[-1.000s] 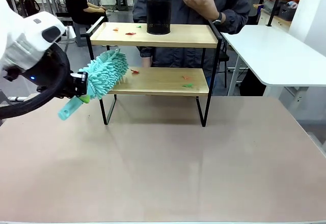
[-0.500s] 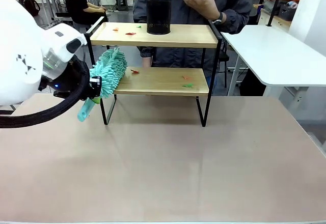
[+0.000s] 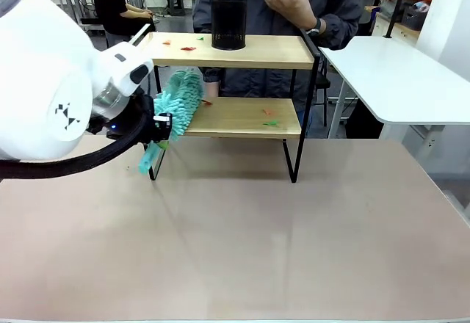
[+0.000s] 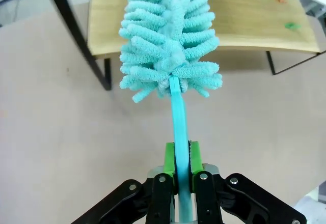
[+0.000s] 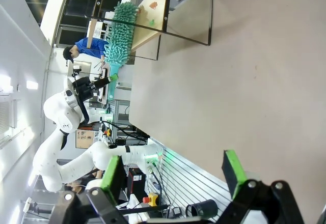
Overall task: Clean the shelf.
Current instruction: Clean the specific tier of the Shelf with the Duster once objects are removed.
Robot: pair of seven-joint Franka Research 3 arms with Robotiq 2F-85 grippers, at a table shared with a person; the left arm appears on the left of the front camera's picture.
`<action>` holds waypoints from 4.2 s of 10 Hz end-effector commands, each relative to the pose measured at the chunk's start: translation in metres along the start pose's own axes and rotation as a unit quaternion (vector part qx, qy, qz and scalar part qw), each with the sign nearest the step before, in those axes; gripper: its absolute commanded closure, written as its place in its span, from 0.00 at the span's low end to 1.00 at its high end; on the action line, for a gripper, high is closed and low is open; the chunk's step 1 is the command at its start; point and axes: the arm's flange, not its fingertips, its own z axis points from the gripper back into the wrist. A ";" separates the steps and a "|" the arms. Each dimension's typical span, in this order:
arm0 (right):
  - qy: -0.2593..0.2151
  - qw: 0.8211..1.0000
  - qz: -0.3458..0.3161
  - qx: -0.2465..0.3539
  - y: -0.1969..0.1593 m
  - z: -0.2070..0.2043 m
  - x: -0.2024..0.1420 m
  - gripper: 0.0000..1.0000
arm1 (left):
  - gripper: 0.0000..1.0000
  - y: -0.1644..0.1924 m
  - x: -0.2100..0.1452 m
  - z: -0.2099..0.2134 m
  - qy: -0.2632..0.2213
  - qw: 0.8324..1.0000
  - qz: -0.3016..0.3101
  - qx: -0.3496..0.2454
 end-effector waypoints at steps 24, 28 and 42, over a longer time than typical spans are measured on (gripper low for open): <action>-0.008 1.000 0.013 0.011 0.001 -0.001 0.002 0.00 | 0.88 -0.073 0.000 -0.006 0.152 0.907 -0.373 -0.126; -0.008 1.000 0.013 0.011 0.001 -0.001 0.002 0.00 | 0.88 -0.047 0.003 0.011 0.150 0.919 -0.350 -0.099; -0.008 1.000 0.013 0.011 0.001 -0.001 0.002 0.00 | 0.88 0.143 -0.005 0.145 0.283 0.819 -0.402 -0.297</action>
